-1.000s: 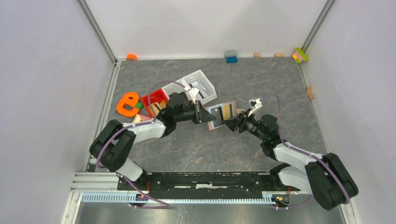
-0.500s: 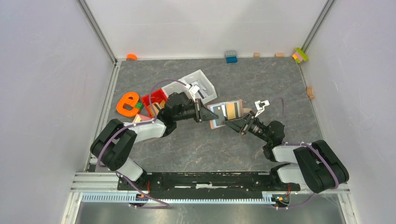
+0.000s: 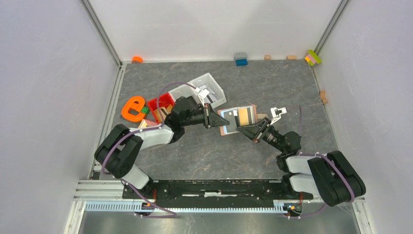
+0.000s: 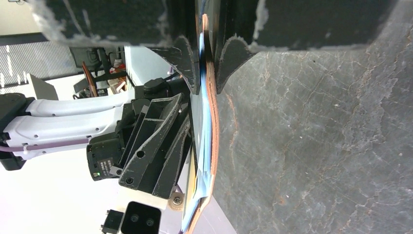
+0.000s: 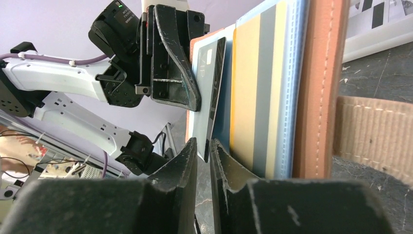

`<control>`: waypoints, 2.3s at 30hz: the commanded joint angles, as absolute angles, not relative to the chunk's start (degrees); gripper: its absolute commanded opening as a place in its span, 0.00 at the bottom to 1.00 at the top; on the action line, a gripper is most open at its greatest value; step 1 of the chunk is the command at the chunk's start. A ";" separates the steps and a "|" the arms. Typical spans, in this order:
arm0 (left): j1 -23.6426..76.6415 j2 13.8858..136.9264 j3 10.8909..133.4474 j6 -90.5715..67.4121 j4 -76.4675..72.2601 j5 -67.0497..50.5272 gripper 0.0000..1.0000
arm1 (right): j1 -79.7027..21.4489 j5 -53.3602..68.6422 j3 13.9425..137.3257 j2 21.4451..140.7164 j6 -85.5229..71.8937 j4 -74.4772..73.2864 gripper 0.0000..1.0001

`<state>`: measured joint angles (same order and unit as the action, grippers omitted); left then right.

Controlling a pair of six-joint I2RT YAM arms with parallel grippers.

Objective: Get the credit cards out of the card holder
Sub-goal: Remove the credit card from the card holder.

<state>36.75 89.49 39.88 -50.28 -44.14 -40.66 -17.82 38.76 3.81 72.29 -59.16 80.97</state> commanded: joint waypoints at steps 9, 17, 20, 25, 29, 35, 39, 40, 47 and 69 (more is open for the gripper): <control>37.38 90.82 40.30 -52.28 -48.91 -42.58 0.15 | -16.27 37.51 1.72 67.97 -59.52 88.94 0.00; 37.28 89.37 39.46 -51.51 -48.96 -41.69 0.18 | -14.90 35.90 1.06 66.10 -57.84 83.80 0.00; 37.18 89.40 39.36 -51.57 -49.08 -41.66 0.16 | -14.53 35.37 0.88 65.07 -57.03 81.95 0.00; 37.09 89.23 39.11 -51.68 -49.39 -41.66 0.10 | -14.37 34.78 0.80 63.21 -55.52 79.45 0.00; 37.27 89.98 39.79 -52.21 -49.69 -42.58 0.02 | -14.41 36.86 1.54 63.19 -54.90 80.93 0.25; 38.32 92.02 41.09 -53.70 -51.92 -45.06 0.02 | -14.41 37.21 1.23 63.71 -55.83 82.98 0.32; 38.80 91.91 41.23 -53.53 -52.22 -45.64 0.02 | -14.42 37.61 1.35 64.84 -56.89 84.42 0.33; 38.97 92.01 41.48 -53.61 -52.27 -45.98 0.02 | -14.35 37.78 1.23 65.36 -57.27 85.25 0.34; 39.82 92.20 41.62 -54.45 -55.03 -47.35 0.03 | -14.36 38.41 1.32 67.37 -58.80 87.65 0.37; 39.91 90.92 41.14 -52.38 -52.82 -45.53 0.07 | -15.07 40.30 1.49 71.31 -63.40 96.51 0.00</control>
